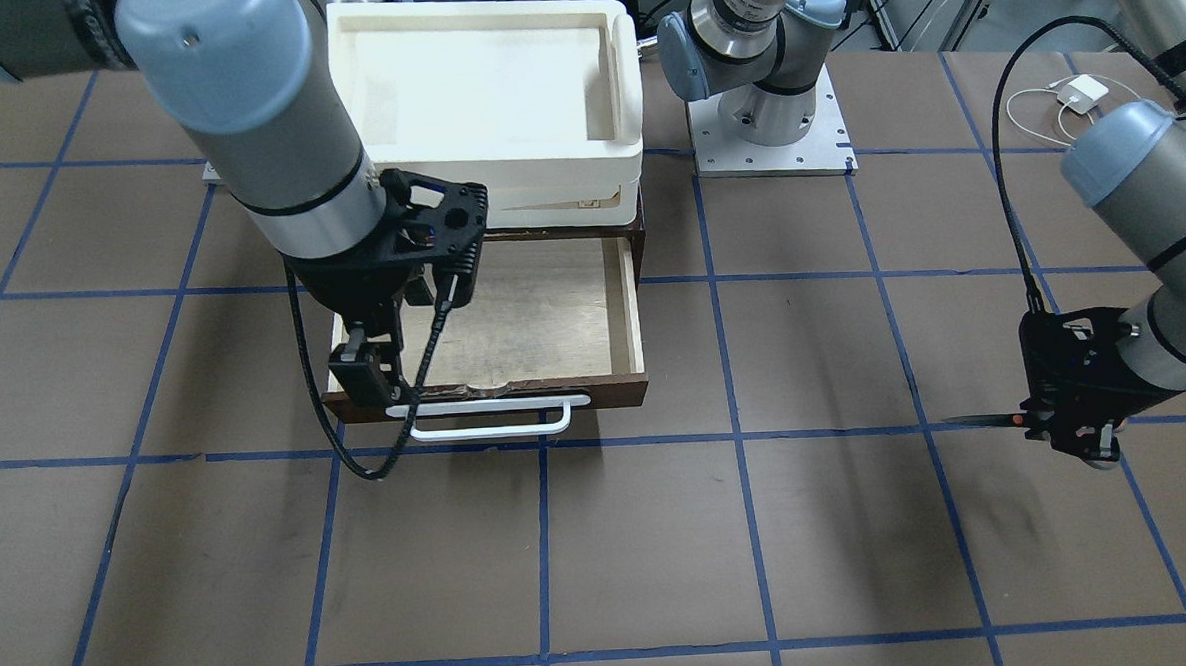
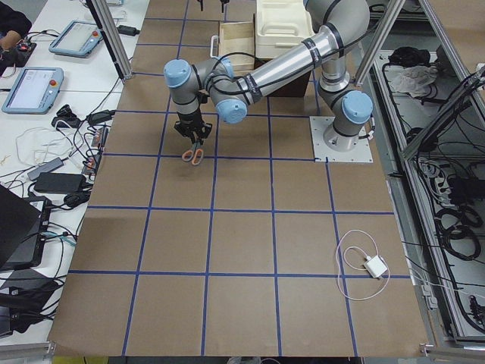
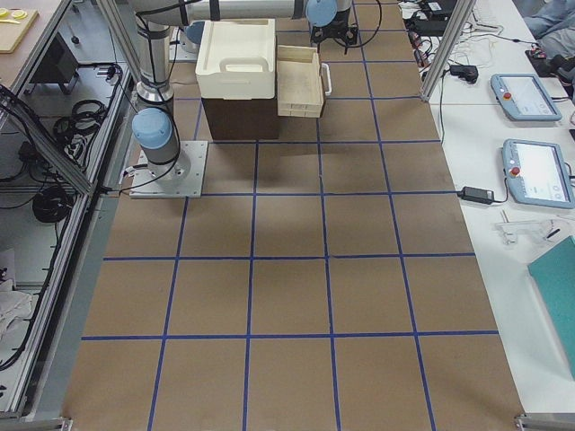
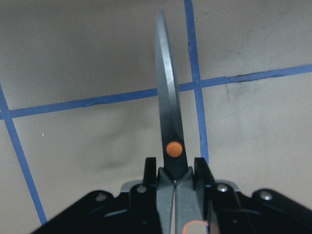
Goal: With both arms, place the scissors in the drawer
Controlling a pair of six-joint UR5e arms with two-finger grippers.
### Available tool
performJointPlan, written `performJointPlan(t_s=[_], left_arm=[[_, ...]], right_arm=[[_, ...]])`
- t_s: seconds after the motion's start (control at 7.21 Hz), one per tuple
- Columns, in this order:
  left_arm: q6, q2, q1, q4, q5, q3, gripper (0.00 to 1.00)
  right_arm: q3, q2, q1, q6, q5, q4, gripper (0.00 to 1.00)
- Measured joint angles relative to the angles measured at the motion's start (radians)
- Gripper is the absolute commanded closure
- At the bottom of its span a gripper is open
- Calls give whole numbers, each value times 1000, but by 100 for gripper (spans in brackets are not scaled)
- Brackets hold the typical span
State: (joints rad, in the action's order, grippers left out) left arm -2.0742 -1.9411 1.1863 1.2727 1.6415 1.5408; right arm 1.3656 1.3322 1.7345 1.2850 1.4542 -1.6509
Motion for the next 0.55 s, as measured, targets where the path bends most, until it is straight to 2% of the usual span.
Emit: performJointPlan(t_s=[0.28, 0.55], left_arm=[[116, 33, 93, 27, -12, -1, 100], [245, 72, 178, 54, -20, 0, 100]], right_arm=[[8, 86, -65, -37, 8, 120, 0], [10, 120, -90, -171, 14, 152, 0]])
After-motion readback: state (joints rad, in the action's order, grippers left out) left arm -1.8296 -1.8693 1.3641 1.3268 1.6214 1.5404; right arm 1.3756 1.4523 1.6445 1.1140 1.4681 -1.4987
